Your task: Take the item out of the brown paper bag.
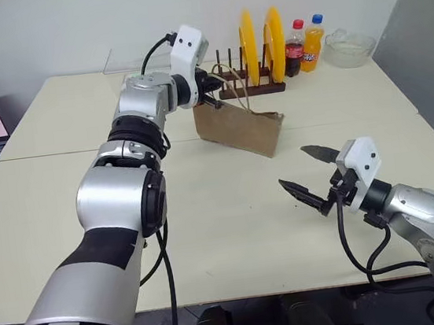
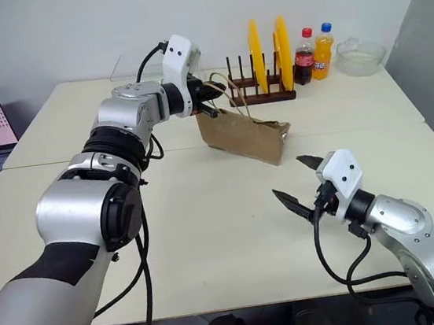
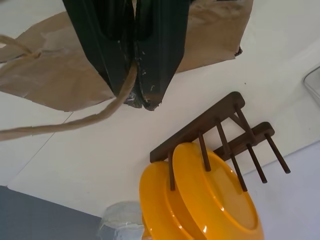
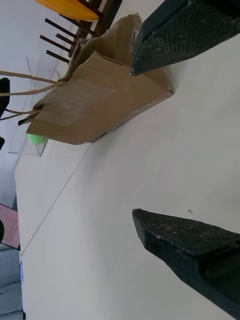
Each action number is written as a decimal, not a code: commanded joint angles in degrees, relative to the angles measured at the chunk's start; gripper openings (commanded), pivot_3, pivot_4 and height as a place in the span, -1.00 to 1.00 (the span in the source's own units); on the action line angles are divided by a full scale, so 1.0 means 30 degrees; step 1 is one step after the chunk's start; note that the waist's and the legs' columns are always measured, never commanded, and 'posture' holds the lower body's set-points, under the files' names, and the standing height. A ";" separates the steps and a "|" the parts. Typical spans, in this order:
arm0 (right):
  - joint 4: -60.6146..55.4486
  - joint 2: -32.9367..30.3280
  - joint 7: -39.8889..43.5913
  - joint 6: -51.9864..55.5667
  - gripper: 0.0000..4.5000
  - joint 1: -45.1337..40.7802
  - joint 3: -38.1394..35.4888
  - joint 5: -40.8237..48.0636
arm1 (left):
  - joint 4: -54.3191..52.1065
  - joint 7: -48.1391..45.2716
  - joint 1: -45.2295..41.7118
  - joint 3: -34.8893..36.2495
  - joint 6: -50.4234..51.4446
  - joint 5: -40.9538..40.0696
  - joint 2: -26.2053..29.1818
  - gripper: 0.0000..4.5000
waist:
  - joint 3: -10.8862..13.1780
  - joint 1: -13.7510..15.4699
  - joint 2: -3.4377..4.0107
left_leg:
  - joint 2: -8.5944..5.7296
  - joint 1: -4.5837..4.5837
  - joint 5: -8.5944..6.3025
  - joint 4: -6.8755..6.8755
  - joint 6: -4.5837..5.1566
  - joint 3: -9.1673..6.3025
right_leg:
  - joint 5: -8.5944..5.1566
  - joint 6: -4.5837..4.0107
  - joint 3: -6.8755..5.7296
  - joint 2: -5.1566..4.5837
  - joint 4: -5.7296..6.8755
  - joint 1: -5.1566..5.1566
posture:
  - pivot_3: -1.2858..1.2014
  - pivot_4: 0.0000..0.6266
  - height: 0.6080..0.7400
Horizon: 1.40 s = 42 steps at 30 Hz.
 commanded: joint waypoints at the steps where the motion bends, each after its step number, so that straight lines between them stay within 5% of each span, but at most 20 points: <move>1: -0.0156 0.0138 -0.0128 -0.0401 1.00 -0.0420 -0.0146 -0.0169 | -0.0930 0.0021 -0.1333 0.0109 0.0151 -0.0112 0.0324 -0.99 | 0.0000 -0.0001 0.0000 | 0.0001 0.0000 0.0000 0.0000 0.0001 0.0001 | 0.0000 0.0000 0.0000 0.0000 0.0000 0.0000 | 0.03 -0.52 1.00; 42: -0.0395 0.0660 0.0008 -0.0152 1.00 -0.0329 0.0038 -0.0364 | -0.0987 -0.3169 -0.1409 -0.0015 -0.2443 -0.0144 0.0542 -0.99 | 0.0000 -0.0011 0.0000 | -0.0001 -0.0006 -0.0001 0.0000 0.0002 0.0020 | 0.0042 -0.0074 0.0017 0.0001 0.0012 -0.0022 | 0.03 -0.52 1.00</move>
